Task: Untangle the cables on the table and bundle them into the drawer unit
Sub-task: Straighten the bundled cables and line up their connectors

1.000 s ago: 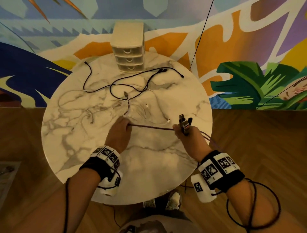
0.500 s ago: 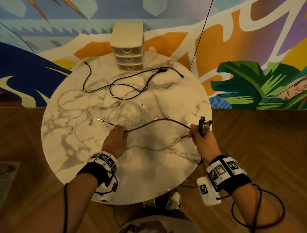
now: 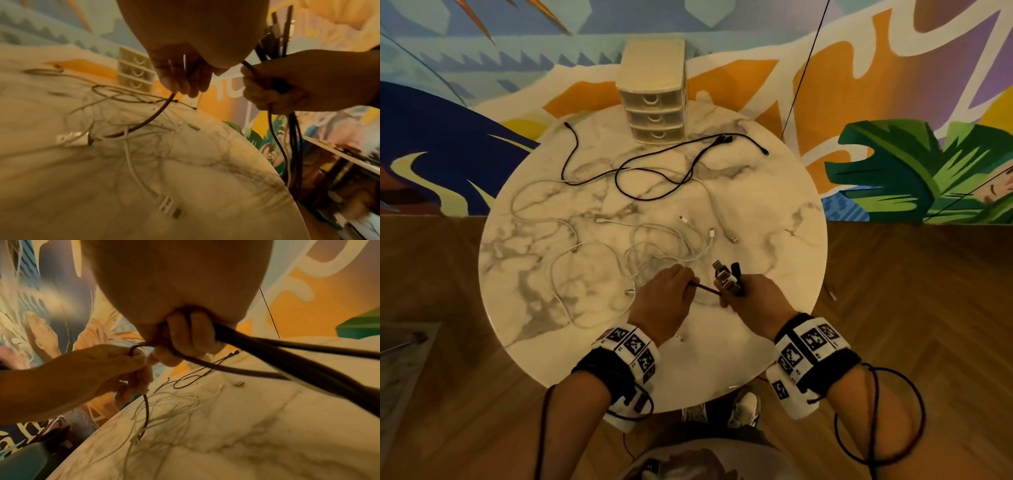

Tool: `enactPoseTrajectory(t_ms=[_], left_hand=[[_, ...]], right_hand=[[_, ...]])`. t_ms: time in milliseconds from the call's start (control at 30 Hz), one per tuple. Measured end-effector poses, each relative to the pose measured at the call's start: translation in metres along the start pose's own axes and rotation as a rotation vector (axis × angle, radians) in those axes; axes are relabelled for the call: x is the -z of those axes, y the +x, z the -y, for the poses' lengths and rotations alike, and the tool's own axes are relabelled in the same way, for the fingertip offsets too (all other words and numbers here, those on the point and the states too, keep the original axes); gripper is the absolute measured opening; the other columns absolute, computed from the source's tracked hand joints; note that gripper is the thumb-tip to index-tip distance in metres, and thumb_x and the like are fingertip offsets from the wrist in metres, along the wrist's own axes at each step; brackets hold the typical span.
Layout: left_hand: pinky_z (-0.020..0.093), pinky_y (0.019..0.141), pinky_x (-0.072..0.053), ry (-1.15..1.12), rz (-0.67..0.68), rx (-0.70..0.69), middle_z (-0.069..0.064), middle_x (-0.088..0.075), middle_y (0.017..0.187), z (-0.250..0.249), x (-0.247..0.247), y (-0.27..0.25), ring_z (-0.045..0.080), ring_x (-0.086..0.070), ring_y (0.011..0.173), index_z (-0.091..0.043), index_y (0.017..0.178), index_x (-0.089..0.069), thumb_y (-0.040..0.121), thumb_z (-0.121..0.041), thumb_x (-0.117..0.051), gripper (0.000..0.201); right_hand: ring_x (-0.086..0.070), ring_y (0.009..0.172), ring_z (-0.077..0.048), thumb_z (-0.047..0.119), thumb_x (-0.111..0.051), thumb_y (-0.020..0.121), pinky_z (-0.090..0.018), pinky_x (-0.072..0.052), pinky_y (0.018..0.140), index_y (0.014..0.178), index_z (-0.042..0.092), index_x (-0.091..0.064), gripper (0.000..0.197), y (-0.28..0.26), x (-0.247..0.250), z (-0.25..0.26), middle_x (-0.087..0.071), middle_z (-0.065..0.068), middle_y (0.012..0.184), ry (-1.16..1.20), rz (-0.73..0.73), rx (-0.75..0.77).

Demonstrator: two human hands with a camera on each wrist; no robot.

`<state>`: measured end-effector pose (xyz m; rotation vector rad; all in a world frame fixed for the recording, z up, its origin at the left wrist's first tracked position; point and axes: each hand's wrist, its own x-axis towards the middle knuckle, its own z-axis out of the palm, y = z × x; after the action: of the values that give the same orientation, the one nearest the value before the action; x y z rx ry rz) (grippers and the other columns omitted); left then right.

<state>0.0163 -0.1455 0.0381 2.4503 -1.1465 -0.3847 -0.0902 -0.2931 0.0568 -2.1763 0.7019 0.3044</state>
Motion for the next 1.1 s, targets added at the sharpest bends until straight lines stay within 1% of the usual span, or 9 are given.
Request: enactPoseTrajectory(t_ms=[233,400,567,667,800,900,967,1033,1100], left_hand=[[0.032,0.080,-0.040,-0.082,0.071,0.203,0.014,-0.055,0.103,0.068,-0.022,0.000,0.031,-0.056,0.094,-0.001,0.101,-0.060,0.095,-0.011,-0.047,0.018],[0.024,0.077,-0.041,-0.104,-0.326,0.161,0.009,-0.053,0.108,0.068,-0.003,0.014,0.019,-0.054,0.085,-0.002,0.101,-0.062,0.092,-0.007,-0.053,0.014],[0.033,0.082,-0.043,-0.044,0.081,0.380,0.010,-0.050,0.108,0.092,-0.001,0.019,0.029,-0.056,0.096,-0.011,0.105,-0.063,0.093,-0.025,-0.052,0.022],[0.034,0.083,-0.043,0.051,0.242,0.359,0.007,-0.056,0.105,0.089,0.003,0.015,0.026,-0.055,0.100,-0.016,0.105,-0.064,0.094,-0.032,-0.049,0.025],[0.031,0.069,-0.037,0.027,0.106,0.232,0.007,-0.060,0.085,0.076,0.000,0.018,0.024,-0.056,0.084,-0.013,0.081,-0.054,0.095,-0.026,-0.048,0.019],[0.023,0.058,-0.042,-0.485,-0.044,0.306,0.000,-0.063,0.065,0.071,0.011,0.025,0.012,-0.056,0.059,-0.014,0.076,-0.058,0.096,-0.013,-0.049,0.021],[0.020,0.049,-0.044,-0.749,-0.153,0.342,-0.002,-0.061,0.055,0.064,0.024,0.029,0.007,-0.052,0.046,-0.010,0.080,-0.061,0.097,-0.007,-0.047,0.022],[0.021,0.048,-0.046,-0.710,-0.210,0.337,0.005,-0.060,0.057,0.054,0.028,0.034,0.007,-0.052,0.045,-0.005,0.084,-0.063,0.096,-0.006,-0.048,0.019],[0.026,0.057,-0.049,-0.387,-0.032,0.258,0.007,-0.064,0.066,0.044,0.026,0.034,0.012,-0.057,0.055,-0.010,0.084,-0.066,0.092,-0.010,-0.051,0.017]], right_hand=[[-0.052,0.066,-0.033,0.038,-0.047,0.097,-0.035,-0.033,0.059,0.054,0.017,-0.041,0.048,-0.007,0.027,-0.007,-0.045,-0.004,0.054,-0.020,-0.245,-0.042],[-0.047,0.061,-0.032,0.039,-0.046,0.097,-0.035,-0.029,0.055,0.052,0.016,-0.036,0.051,-0.009,0.028,-0.016,-0.038,-0.002,0.050,-0.046,-0.306,-0.046],[-0.046,0.062,-0.031,0.039,-0.047,0.097,-0.033,-0.027,0.055,0.053,0.018,-0.036,0.049,-0.011,0.036,-0.020,-0.038,0.000,0.051,-0.009,-0.362,-0.063],[-0.048,0.063,-0.035,0.041,-0.046,0.097,-0.034,-0.029,0.056,0.054,0.015,-0.040,0.050,-0.013,0.040,-0.022,-0.041,-0.003,0.052,0.011,-0.359,-0.068],[-0.049,0.062,-0.036,0.040,-0.044,0.098,-0.035,-0.030,0.055,0.058,0.008,-0.045,0.051,-0.015,0.047,-0.025,-0.046,-0.009,0.055,0.066,-0.388,-0.102],[-0.044,0.053,-0.027,0.038,-0.046,0.098,-0.031,-0.027,0.048,0.055,0.018,-0.039,0.047,-0.015,0.054,-0.038,-0.043,-0.003,0.051,0.127,-0.431,-0.138],[-0.051,0.060,-0.033,0.038,-0.045,0.098,-0.032,-0.032,0.051,0.061,0.012,-0.048,0.044,-0.014,0.054,-0.053,-0.050,-0.008,0.057,0.134,-0.444,-0.153],[-0.054,0.068,-0.036,0.040,-0.044,0.098,-0.033,-0.035,0.057,0.072,0.006,-0.056,0.045,-0.013,0.050,-0.067,-0.056,-0.012,0.066,0.120,-0.442,-0.185],[-0.057,0.072,-0.037,0.043,-0.041,0.098,-0.037,-0.041,0.061,0.077,0.004,-0.060,0.049,-0.012,0.047,-0.078,-0.061,-0.017,0.071,0.114,-0.432,-0.227]])
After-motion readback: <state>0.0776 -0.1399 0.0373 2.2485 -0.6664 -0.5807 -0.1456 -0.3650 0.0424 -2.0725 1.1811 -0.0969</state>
